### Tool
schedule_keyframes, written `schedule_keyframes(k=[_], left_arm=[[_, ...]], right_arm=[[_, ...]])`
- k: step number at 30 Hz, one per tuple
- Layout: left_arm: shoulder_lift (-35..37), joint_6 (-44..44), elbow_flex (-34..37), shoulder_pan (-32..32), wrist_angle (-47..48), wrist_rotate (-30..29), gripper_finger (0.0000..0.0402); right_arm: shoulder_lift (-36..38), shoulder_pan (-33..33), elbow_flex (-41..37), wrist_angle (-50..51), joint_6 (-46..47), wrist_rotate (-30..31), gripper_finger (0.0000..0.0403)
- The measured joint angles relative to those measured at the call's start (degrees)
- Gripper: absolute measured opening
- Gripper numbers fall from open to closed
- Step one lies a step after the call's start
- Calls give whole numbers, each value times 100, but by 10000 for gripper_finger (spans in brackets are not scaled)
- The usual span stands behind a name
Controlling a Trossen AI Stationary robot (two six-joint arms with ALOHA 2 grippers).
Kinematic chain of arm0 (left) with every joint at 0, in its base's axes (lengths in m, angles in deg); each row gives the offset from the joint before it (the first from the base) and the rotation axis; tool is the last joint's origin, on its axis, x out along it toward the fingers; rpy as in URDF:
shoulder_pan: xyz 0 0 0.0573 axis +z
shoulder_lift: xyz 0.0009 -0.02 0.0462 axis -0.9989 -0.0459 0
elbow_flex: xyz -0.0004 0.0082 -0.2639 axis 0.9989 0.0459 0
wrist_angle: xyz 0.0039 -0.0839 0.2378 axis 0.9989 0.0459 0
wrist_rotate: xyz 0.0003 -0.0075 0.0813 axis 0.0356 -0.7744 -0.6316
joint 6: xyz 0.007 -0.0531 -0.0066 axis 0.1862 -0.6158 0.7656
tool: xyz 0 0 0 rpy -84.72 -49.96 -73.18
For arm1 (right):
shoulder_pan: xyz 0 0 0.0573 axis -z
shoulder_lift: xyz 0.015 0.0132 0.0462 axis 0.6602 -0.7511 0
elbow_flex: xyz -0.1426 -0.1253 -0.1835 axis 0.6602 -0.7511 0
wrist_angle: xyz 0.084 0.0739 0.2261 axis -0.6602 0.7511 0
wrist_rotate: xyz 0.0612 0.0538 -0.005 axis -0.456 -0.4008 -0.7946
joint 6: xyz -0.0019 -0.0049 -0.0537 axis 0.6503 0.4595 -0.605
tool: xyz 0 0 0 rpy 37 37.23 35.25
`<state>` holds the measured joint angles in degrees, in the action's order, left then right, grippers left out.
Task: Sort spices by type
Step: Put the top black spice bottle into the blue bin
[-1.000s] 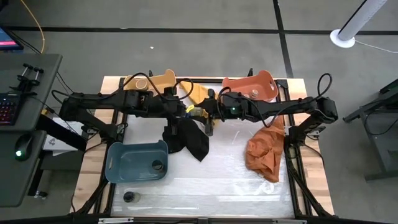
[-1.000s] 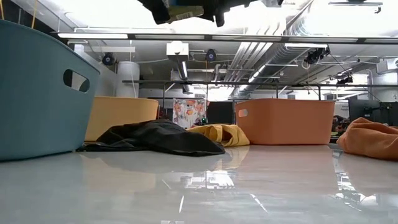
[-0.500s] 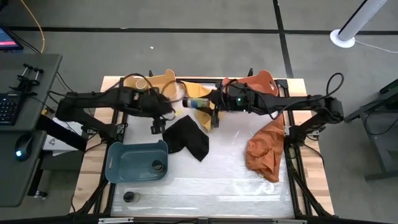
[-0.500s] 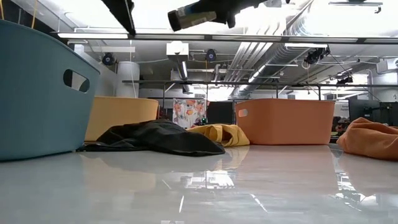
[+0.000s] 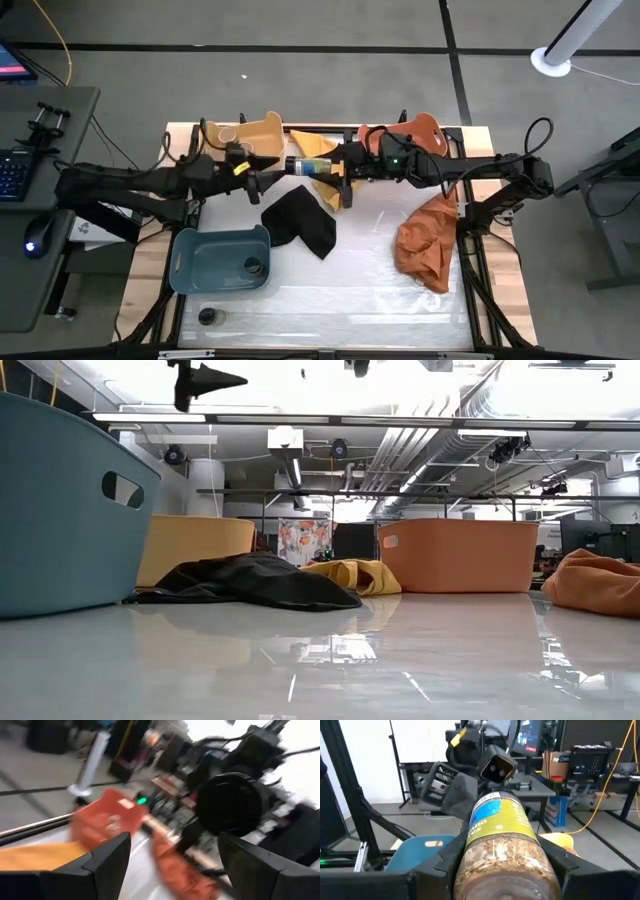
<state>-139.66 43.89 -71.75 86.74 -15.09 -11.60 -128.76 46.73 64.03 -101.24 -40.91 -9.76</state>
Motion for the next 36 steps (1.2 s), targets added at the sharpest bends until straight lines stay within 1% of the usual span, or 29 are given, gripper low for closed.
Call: schedule_keyframes(k=[2,4,8,9,11,14,19,23,28,30,34,36], left_arm=[[-94,-57,177,-57,-602,85,284],[-185,-17,193,-123,-902,138,284],[-296,174,191,-244,-1107,361,284],[-301,241,182,-283,-1143,528,284],[-329,464,194,-366,-1017,661,284],[-298,915,186,-446,-1029,533,284],[-314,1407,185,-474,-1078,361,284],[-341,1884,185,-470,-1486,216,284],[-549,2400,183,-470,-2102,215,284],[-684,2448,183,-470,-2188,221,284],[-960,2327,158,-465,-2450,567,284],[-1085,2313,51,-472,-2424,634,284]], right_arm=[[3,-1,0,-38,4,-7,167],[20,-1,0,-102,28,-21,167],[26,-12,0,-167,26,-99,167],[16,-10,5,-235,24,31,167],[-19,14,-10,-247,19,118,167],[-10,53,8,-458,28,120,167],[-7,2,87,-430,173,-140,167],[-5,-126,96,-435,175,-176,167],[-7,-251,93,-391,173,-203,167],[-7,-256,92,-392,175,-203,167],[-7,-256,88,-249,175,-201,167],[-7,-254,87,-210,175,-252,167]])
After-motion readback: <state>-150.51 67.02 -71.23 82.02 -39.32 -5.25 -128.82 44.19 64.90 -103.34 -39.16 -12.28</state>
